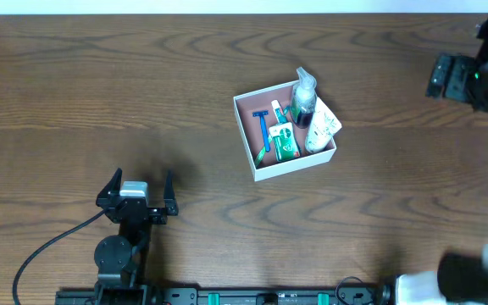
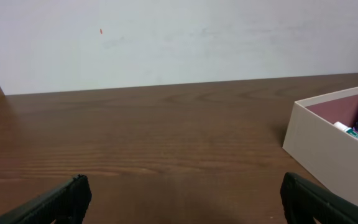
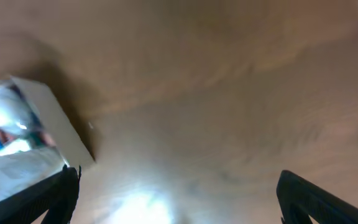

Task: Pack container

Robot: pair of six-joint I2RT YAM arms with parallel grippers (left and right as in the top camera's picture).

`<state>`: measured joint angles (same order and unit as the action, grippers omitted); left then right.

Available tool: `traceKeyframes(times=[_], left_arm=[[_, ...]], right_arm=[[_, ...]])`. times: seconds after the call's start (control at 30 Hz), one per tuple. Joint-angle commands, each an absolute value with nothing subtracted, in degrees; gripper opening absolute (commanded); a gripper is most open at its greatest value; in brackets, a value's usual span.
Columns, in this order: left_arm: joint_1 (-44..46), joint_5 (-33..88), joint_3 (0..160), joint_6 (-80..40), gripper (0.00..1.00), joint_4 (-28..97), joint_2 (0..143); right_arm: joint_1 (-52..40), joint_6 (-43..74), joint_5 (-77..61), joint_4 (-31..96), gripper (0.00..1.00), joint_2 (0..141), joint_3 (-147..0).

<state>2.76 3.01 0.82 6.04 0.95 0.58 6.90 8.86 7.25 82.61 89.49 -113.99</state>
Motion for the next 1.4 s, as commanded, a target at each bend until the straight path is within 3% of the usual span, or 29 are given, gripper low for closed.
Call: traceKeyframes(times=[0.0,0.3,0.67,0.97,1.37], left_arm=[[2.5,3.5,0.2,6.6,0.98,3.8,0.2],[2.5,3.5,0.2,6.6,0.98,3.8,0.2],[2.5,3.5,0.2,6.6,0.98,3.8,0.2],[2.5,3.5,0.2,6.6,0.98,3.8,0.2],[2.5,3.5,0.2,6.6,0.98,3.8,0.2]], right_arm=[[3.7,6.6,8.0,75.4,0.99,81.3,-103.9],[-4.5,6.6,6.6,46.9,0.99,54.7,-66.1],[0.4,6.6,1.9,29.6,0.99,26.5,-29.3],[3.6,6.6,-4.6,17.1,0.99,13.6,-11.1],[2.9,6.5,-5.0,16.3,0.99,0.3,-5.0]])
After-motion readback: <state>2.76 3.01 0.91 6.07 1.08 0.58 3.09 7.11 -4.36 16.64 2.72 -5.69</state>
